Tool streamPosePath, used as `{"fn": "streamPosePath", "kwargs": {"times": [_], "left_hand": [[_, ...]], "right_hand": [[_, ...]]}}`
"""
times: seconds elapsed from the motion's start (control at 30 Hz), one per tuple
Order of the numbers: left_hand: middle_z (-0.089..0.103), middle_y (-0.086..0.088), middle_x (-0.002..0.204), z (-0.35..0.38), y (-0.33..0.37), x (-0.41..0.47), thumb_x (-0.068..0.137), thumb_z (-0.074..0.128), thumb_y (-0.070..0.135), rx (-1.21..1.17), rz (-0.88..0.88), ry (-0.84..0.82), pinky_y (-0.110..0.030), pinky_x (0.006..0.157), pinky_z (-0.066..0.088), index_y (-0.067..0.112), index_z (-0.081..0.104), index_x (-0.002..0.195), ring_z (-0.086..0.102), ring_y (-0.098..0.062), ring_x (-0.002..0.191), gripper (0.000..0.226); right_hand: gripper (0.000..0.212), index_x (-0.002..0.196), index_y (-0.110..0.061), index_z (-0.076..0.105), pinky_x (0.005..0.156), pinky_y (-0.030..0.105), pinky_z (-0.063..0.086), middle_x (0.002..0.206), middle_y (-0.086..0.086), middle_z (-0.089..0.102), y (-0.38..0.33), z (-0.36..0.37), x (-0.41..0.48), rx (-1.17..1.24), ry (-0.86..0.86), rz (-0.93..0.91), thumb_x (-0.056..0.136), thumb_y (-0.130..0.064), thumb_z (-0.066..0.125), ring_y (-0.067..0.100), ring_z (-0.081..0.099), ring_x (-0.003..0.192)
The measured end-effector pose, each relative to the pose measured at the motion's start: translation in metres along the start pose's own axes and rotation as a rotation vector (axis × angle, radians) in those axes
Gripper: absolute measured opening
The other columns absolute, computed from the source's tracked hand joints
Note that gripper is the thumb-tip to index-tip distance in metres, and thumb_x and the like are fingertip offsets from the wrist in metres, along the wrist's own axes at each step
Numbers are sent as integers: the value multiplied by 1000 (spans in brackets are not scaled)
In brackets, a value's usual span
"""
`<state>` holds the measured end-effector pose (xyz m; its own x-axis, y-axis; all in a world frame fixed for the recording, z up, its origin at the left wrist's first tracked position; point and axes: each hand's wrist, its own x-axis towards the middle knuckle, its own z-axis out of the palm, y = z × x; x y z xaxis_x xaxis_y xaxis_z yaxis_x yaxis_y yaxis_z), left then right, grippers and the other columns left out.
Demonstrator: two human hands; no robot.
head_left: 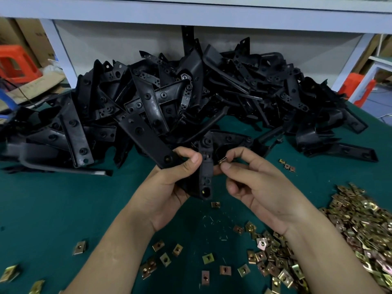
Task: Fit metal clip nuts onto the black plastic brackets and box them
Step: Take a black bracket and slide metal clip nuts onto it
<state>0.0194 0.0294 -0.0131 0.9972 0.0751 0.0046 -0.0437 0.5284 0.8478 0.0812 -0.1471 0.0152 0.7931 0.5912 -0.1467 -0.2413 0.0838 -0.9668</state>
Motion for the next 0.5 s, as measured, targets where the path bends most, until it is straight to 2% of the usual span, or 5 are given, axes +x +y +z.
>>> {"fn": "streamPosePath", "kwargs": {"times": [0.1,0.17,0.3,0.37,0.5], "left_hand": [[74,-7,108,-1,-1,1,78,80,29,37,-14,28,-30,76,58,22,67,81,68,-31,116,15],[74,-5,104,0,-1,0,77,80,30,47,-15,38,-30,73,58,23,68,79,71,-26,106,14],[73,-2,98,1,-1,0,74,80,29,37,-19,59,-26,67,57,22,68,78,71,-15,86,14],[73,0,93,1,-1,0,75,80,29,54,-23,52,-26,67,57,23,68,77,70,-14,82,13],[70,3,88,1,-1,0,81,79,27,72,-36,37,-25,69,57,22,66,77,67,-12,80,14]], "right_hand": [[10,100,-16,60,59,21,42,81,-1,69,1,1,0,-46,1,-5,95,-8,62,8,53,54],[16,104,-20,67,57,19,43,82,0,69,1,1,0,-57,-8,-6,95,-8,62,9,54,54],[18,88,-26,77,55,16,44,70,-1,61,3,0,2,-72,21,-15,92,-12,67,6,53,54],[10,89,-23,79,55,15,45,66,-3,60,4,1,2,-45,40,-15,84,-18,72,5,53,54],[18,92,-16,81,53,12,45,62,-9,60,7,4,4,42,95,13,77,-23,73,1,52,51]]}}
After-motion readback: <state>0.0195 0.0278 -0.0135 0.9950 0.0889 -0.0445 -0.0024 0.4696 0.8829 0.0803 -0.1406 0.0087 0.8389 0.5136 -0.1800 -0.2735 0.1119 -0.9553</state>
